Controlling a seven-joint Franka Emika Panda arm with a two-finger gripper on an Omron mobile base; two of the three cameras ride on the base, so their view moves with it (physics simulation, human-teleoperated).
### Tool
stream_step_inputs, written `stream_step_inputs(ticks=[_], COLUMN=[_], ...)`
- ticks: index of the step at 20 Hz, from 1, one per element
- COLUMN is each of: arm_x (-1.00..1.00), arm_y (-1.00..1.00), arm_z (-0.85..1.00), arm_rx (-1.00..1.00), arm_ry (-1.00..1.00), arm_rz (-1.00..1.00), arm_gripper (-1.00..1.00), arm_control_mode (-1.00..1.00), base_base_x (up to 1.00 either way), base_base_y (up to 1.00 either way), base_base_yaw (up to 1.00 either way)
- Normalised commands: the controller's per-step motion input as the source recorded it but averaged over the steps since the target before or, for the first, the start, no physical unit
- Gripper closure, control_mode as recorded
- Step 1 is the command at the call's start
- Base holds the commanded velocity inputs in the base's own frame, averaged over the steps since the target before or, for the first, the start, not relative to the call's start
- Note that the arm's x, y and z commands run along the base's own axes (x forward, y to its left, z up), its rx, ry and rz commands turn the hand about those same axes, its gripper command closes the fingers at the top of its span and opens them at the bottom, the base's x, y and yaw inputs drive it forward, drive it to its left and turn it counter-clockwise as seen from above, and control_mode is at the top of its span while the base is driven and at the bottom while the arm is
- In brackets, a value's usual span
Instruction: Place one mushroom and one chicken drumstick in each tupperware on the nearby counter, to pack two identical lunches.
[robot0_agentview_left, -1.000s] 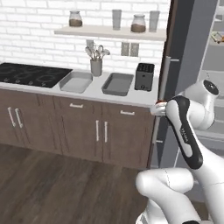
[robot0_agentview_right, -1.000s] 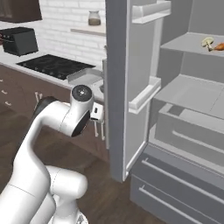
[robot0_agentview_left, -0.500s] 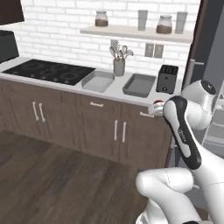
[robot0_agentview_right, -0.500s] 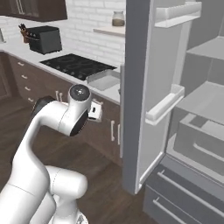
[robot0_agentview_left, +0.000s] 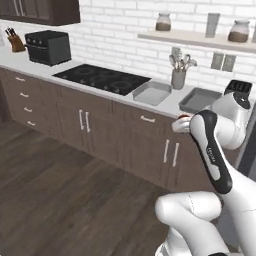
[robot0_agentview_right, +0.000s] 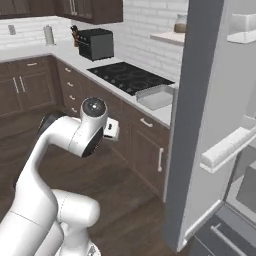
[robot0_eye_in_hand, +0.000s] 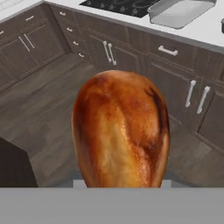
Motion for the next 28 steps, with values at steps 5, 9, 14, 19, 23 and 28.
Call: stream_step_inputs(ticks=[5,9,14,19,23,28], arm_x=[0.0,0.0,0.0,0.0,0.0,0.0], arm_y=[0.0,0.0,0.0,0.0,0.0,0.0], arm_z=[0.0,0.0,0.0,0.0,0.0,0.0], arm_rx=[0.0,0.0,0.0,0.0,0.0,0.0], arm_ry=[0.0,0.0,0.0,0.0,0.0,0.0], arm_rz=[0.0,0.0,0.0,0.0,0.0,0.0], arm_gripper=[1.0,1.0,1.0,1.0,1.0,1.0], arm_control_mode=[1.0,1.0,1.0,1.0,1.0,1.0], base_base_x=[1.0,1.0,1.0,1.0,1.0,1.0], base_base_y=[0.51,0.12,0.21,0.21,0.23,0.31], base_base_yaw=[0.34,-0.01,-0.3,-0.51,-0.6,-0.53])
